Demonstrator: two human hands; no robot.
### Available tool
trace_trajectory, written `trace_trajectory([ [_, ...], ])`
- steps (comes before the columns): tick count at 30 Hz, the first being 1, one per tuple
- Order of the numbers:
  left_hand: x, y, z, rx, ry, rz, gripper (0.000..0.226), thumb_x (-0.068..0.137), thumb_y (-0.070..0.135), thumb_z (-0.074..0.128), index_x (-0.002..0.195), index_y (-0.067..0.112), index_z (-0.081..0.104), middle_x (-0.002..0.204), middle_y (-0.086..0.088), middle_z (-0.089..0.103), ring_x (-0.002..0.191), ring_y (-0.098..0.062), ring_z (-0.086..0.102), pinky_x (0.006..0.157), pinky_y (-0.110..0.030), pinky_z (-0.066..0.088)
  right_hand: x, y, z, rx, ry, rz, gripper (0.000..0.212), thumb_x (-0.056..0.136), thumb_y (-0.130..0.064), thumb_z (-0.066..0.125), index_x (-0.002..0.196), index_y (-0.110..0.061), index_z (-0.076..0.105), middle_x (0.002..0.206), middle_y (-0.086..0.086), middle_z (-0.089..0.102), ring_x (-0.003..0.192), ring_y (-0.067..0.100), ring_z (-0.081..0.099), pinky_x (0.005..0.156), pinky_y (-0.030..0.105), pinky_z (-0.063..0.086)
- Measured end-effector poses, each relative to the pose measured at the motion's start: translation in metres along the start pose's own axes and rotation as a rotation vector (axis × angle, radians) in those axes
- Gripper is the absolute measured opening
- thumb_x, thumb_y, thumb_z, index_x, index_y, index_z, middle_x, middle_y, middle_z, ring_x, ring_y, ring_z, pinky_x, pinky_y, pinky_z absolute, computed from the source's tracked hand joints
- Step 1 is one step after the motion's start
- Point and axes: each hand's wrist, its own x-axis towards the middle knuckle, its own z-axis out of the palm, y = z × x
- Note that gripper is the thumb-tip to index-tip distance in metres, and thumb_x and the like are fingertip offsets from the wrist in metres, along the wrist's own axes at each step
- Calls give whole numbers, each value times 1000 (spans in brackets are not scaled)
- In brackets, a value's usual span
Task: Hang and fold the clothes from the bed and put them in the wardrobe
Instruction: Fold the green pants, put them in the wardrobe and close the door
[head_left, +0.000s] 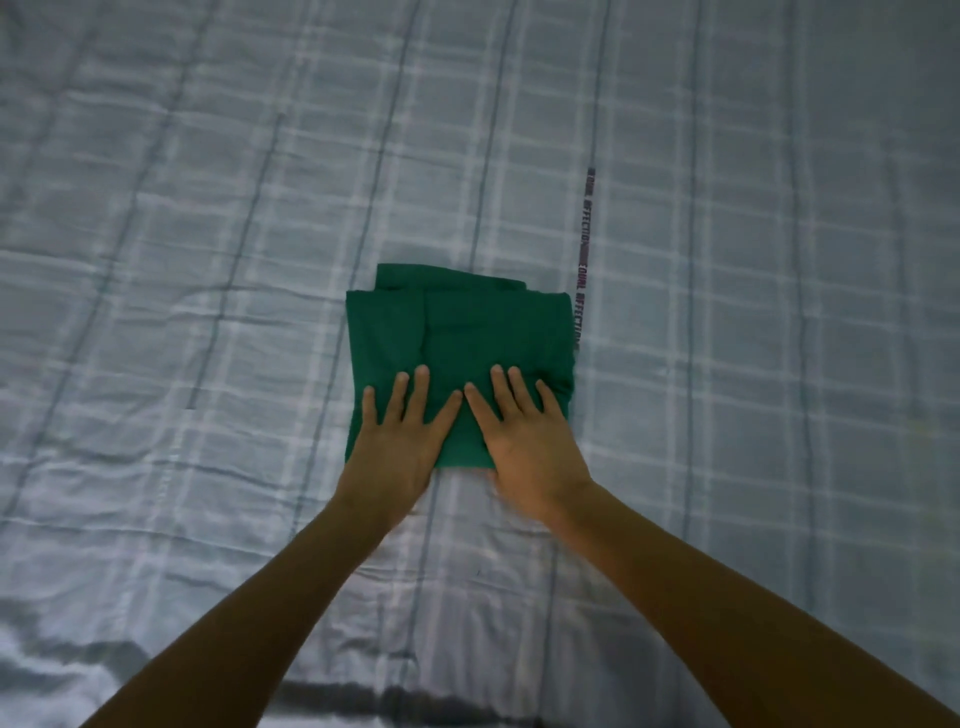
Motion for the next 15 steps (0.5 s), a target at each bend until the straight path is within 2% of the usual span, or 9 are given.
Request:
trace_trajectory([
  [2, 3, 2, -8, -34, 8, -17, 79, 50, -4, 84, 124, 6, 59, 122, -35, 54, 106, -52, 57, 83, -68, 45, 4, -2, -8, 25, -42, 21, 82, 82, -17, 67, 149, -10, 20, 152, 26, 21, 141, 40, 22, 113, 54, 19],
  [4, 4, 1, -20, -89, 34, -48, 76, 48, -12, 81, 120, 4, 61, 114, -36, 58, 97, -52, 61, 80, -66, 48, 6, -10, -22, 35, -40, 51, 75, 82, -9, 64, 147, -9, 26, 148, 26, 30, 137, 40, 31, 109, 53, 27],
  [6, 0, -3, -38, -103, 76, -69, 78, 45, -16, 79, 119, 4, 62, 109, -34, 61, 93, -49, 63, 80, -63, 49, 4, -20, -36, 28, -18, 59, 76, 76, -3, 69, 143, -8, 35, 141, 25, 43, 129, 39, 43, 103, 52, 38],
  [8, -11, -9, -62, -81, 138, -67, 81, 39, -15, 80, 116, 5, 64, 100, -29, 65, 86, -45, 65, 77, -59, 52, -2, -31, -55, 47, 55, 71, 80, 66, 0, 77, 139, -6, 43, 131, 25, 53, 119, 40, 54, 97, 53, 45],
  [12, -61, -32, -128, -99, 241, -90, 76, 39, -13, 79, 112, 6, 66, 87, -19, 66, 72, -34, 65, 69, -44, 57, -15, -79, -114, 61, 158, 5, 75, 66, 3, 74, 135, -5, 48, 120, 22, 60, 110, 40, 58, 94, 54, 46],
  [15, -113, -57, -193, -70, 313, -118, 75, 37, -4, 86, 109, 7, 67, 84, -15, 67, 68, -30, 65, 62, -34, 55, -26, -133, -171, 40, 255, -59, 75, 56, -4, 83, 126, -6, 55, 110, 19, 65, 100, 37, 64, 85, 52, 52],
])
